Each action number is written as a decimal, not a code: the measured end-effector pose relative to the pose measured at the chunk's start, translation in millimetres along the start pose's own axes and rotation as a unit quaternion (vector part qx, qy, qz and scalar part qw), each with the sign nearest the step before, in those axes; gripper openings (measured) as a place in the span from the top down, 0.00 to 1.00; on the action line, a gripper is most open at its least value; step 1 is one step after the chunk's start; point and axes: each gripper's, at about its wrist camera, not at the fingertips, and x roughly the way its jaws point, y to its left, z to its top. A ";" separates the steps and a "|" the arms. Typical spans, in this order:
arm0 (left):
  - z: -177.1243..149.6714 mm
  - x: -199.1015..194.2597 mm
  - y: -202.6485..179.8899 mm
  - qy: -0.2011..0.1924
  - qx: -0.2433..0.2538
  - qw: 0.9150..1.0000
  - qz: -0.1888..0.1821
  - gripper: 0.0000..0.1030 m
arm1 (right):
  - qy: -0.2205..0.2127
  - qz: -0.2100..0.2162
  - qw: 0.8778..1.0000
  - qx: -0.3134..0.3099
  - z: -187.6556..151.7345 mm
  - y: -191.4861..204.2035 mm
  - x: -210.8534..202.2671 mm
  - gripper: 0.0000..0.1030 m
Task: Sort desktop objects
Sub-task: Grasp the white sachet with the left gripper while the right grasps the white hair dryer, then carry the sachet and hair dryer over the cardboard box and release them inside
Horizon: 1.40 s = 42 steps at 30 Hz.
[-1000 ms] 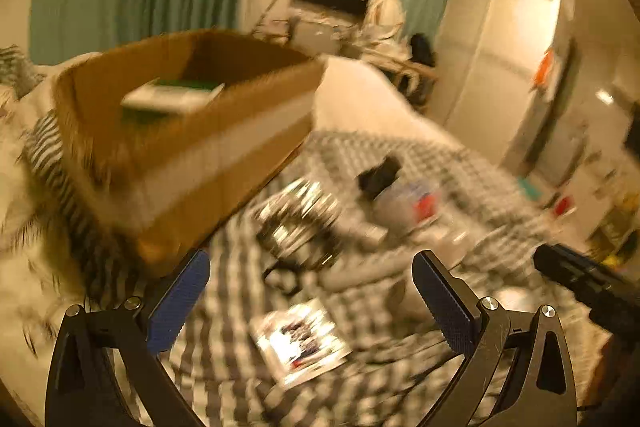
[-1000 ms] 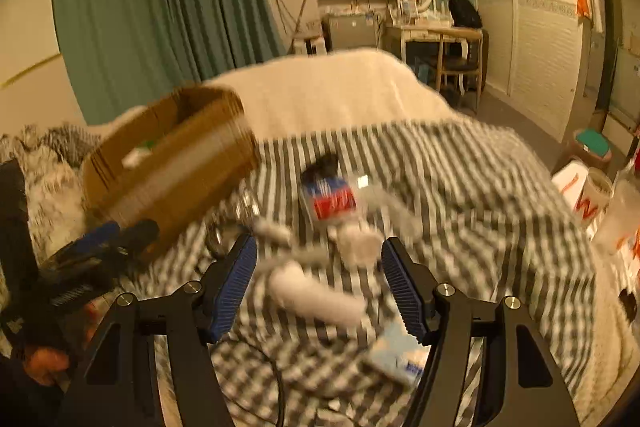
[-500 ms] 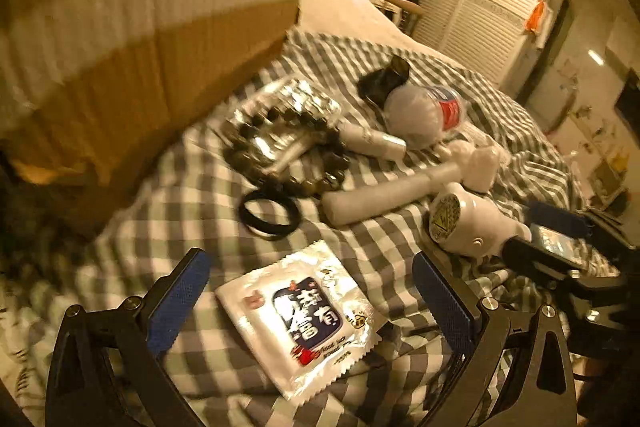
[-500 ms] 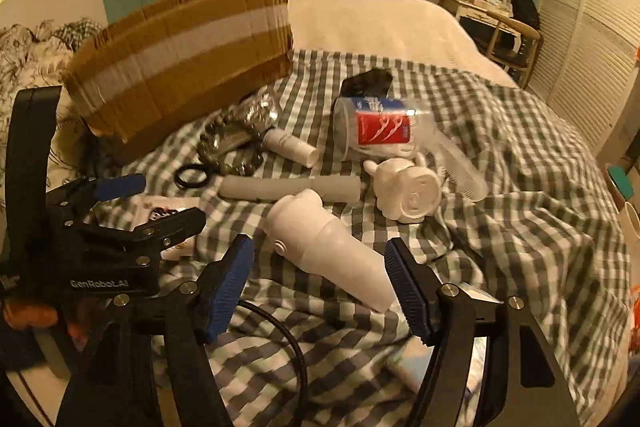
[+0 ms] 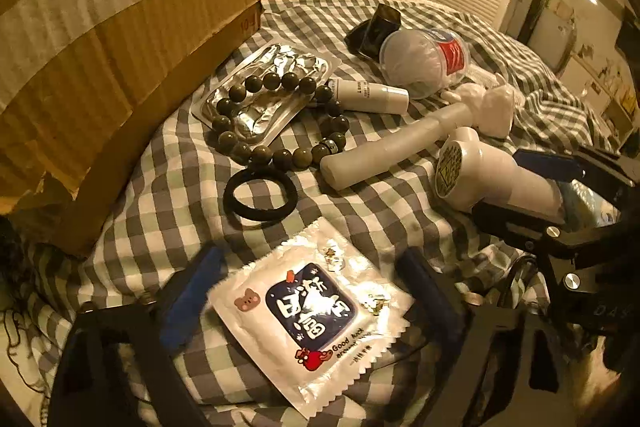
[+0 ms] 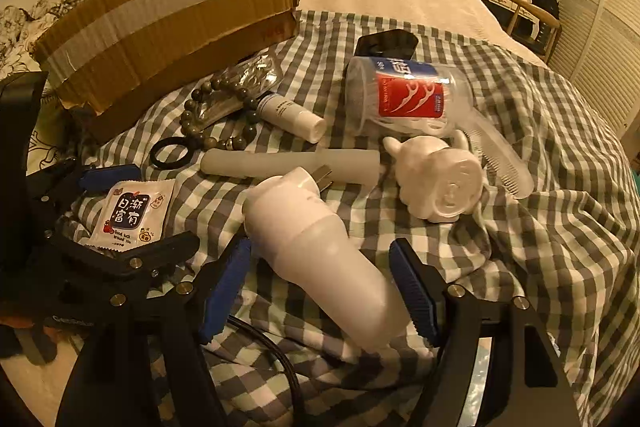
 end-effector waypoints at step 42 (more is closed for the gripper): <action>17.8 -34.7 10.5 -0.042 0.014 0.993 -0.107 0.96 | -0.037 -0.021 0.998 0.053 2.9 -15.9 -48.2 1.00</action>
